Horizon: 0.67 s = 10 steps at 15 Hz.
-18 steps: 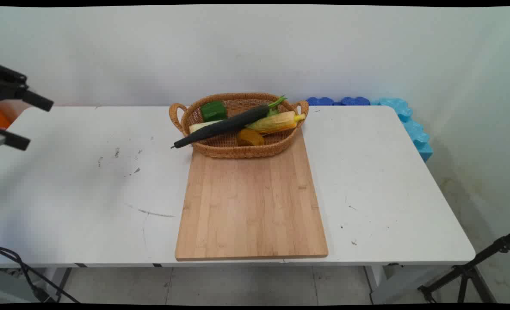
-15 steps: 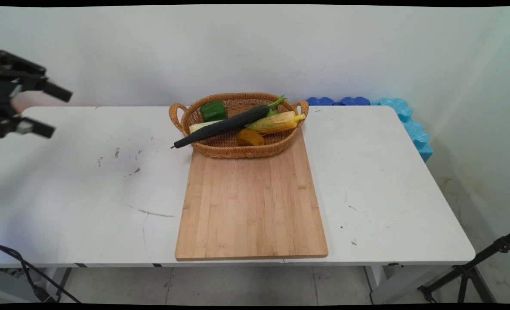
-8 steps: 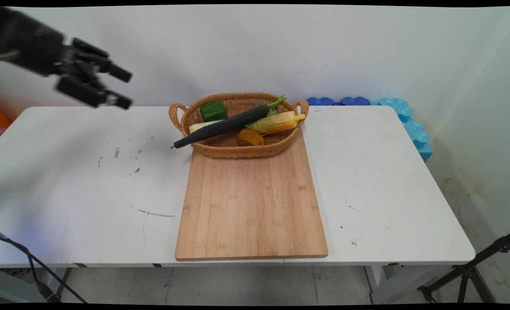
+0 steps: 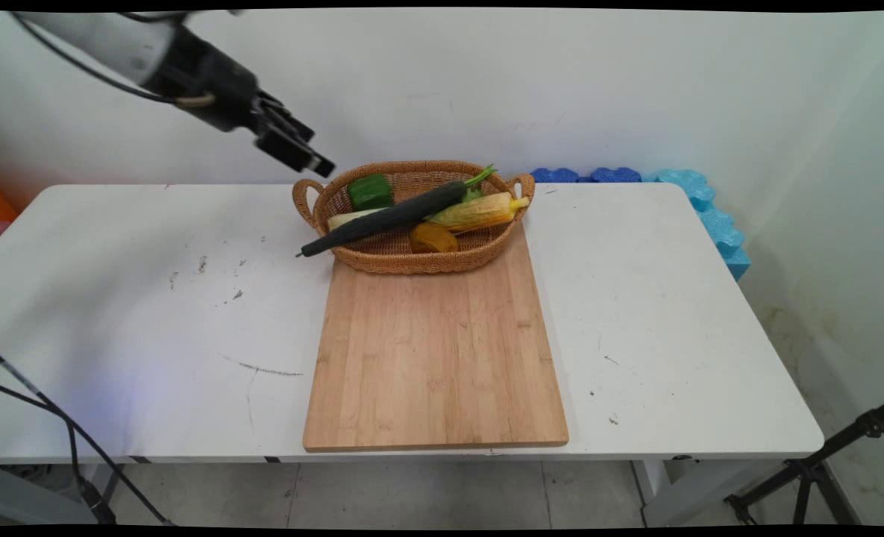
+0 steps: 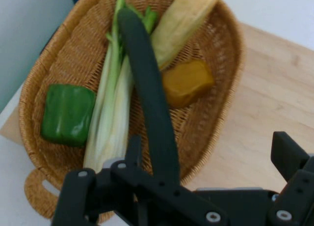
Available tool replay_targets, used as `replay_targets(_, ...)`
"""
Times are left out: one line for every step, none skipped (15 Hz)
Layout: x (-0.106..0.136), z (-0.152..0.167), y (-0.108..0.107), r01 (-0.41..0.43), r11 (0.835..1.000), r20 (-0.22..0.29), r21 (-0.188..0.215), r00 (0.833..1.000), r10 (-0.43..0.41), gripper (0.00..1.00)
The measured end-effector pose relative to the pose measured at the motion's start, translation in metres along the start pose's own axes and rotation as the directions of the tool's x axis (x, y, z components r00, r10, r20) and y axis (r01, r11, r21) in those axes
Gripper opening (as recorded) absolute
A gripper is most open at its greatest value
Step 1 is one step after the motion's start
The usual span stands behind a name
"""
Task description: Pick up the cucumber from the vegetable basket
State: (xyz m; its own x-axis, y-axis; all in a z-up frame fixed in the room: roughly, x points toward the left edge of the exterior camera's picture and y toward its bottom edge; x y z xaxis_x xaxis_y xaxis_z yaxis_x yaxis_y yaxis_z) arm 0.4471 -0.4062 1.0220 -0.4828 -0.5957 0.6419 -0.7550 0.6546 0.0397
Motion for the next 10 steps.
replay_targets(0.005, 0.014, -0.003, 0.017, 1.0, 0.012, 0.009, 1.0, -0.017, 1.0)
replay_targets(0.009, 0.029, -0.005, 0.037, 0.999, 0.025, 0.019, 0.999, -0.037, 1.0)
replay_targets(0.012, 0.042, -0.007, 0.053, 0.998, 0.036, 0.026, 0.998, -0.054, 1.0)
replay_targets(0.015, 0.057, -0.008, 0.072, 0.997, 0.049, 0.032, 0.996, -0.074, 1.0)
replay_targets(0.017, 0.07, -0.008, 0.087, 0.995, 0.061, 0.037, 0.994, -0.09, 1.0)
replay_targets(0.019, 0.08, -0.008, 0.1, 0.994, 0.072, 0.04, 0.992, -0.102, 1.0)
replay_targets(0.02, 0.093, -0.008, 0.112, 0.993, 0.085, 0.044, 0.99, -0.116, 1.0)
replay_targets(0.021, 0.102, -0.008, 0.122, 0.991, 0.095, 0.047, 0.987, -0.126, 1.0)
replay_targets(0.022, 0.113, -0.008, 0.132, 0.99, 0.106, 0.051, 0.985, -0.137, 1.0)
replay_targets(0.022, 0.123, -0.009, 0.141, 0.988, 0.117, 0.055, 0.982, -0.147, 1.0)
